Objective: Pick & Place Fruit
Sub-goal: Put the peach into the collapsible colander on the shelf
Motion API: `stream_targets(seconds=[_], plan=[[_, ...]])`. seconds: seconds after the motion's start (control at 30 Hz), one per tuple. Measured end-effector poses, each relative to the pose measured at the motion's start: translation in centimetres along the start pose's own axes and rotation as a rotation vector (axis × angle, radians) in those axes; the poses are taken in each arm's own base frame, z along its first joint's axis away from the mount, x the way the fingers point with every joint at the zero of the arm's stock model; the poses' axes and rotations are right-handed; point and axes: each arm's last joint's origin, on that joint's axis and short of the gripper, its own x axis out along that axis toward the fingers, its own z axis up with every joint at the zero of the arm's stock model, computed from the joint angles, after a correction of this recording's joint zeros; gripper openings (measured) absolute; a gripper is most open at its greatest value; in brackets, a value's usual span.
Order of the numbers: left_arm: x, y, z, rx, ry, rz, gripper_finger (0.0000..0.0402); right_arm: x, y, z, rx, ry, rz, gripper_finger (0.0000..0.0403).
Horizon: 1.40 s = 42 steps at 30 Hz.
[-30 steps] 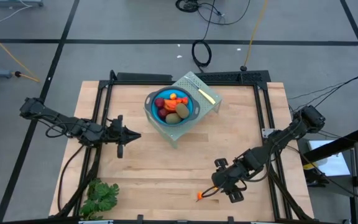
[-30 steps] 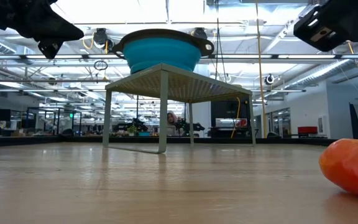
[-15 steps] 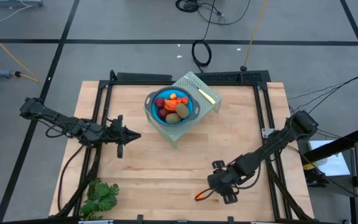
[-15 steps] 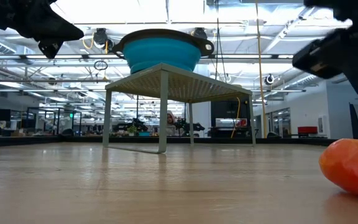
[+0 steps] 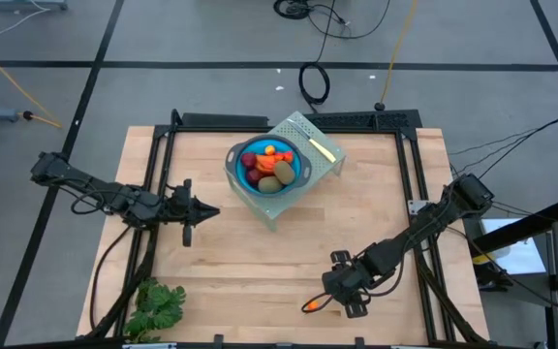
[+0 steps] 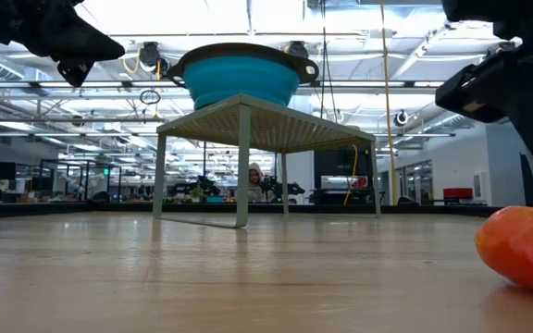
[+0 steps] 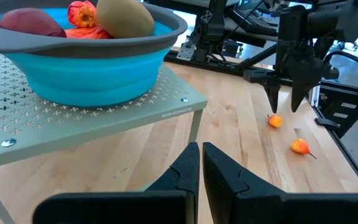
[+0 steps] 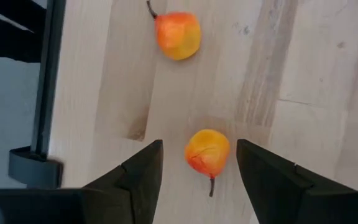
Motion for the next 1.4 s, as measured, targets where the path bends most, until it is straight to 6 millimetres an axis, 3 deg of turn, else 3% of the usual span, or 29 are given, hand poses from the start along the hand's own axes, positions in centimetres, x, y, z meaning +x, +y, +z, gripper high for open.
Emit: stream_targets(seconds=[0.5,1.0,1.4], plan=[[0.0,0.0,0.0,0.0,0.0,0.0,0.0019,0.1,0.0,0.0,0.012,-0.006,-0.016,0.0196],[0.0,0.0,0.0,-0.001,0.0,0.001,0.0019,3.4,-0.4,-0.5,0.015,0.081,-0.065,0.0196],[0.0,0.0,0.0,-0.002,0.0,0.001,0.0019,4.0,-0.3,-0.5,0.009,0.067,-0.081,0.0193]])
